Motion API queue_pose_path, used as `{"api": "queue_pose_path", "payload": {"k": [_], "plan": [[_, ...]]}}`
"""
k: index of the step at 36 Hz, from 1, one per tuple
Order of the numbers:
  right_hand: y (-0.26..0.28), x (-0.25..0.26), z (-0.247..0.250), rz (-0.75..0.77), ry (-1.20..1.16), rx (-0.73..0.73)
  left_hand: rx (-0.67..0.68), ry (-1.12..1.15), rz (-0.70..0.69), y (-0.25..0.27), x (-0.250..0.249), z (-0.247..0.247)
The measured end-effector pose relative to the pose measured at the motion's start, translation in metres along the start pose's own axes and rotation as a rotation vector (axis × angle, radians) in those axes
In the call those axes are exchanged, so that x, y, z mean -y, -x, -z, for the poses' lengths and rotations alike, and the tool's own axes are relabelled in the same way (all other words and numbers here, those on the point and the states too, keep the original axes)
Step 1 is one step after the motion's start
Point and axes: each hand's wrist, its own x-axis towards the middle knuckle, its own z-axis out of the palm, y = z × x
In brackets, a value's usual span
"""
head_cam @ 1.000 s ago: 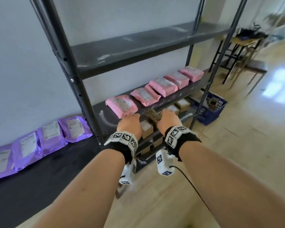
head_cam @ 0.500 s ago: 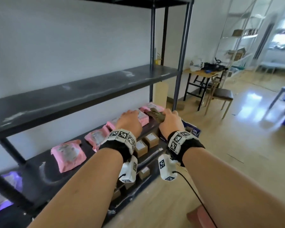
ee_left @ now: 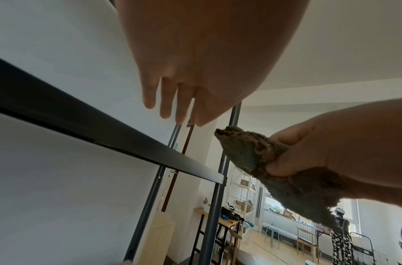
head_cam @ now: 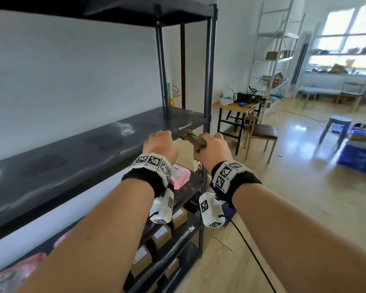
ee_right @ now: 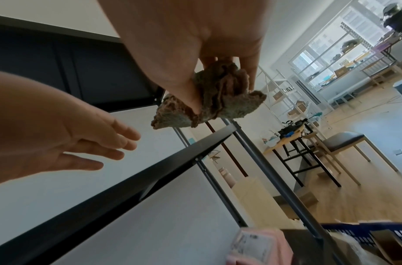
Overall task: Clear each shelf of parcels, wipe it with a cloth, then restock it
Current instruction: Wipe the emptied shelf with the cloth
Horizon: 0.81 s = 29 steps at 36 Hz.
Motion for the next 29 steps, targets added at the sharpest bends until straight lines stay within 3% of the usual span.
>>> {"api": "queue_pose_path", "payload": {"k": [10, 16, 21, 25, 29], "plan": [[-0.11, -0.008, -0.002, 0.039, 0.014, -0.025, 0.133, -0.073, 0.148, -0.089, -0.017, -0.003], [-0.173, -0.011, -0.01, 0.149, 0.052, 0.013, 0.243, -0.104, 0.283, -0.127, -0.021, -0.009], [-0.219, -0.021, -0.02, 0.171, 0.125, 0.093, 0.338, -0.288, 0.309, -0.158, -0.012, -0.031], [-0.238, -0.031, -0.034, 0.148, 0.242, 0.256, 0.304, -0.25, 0.36, -0.155, -0.025, -0.03], [-0.243, -0.03, -0.043, 0.133, 0.239, 0.276, 0.237, -0.219, 0.402, -0.156, -0.023, -0.033]]}}
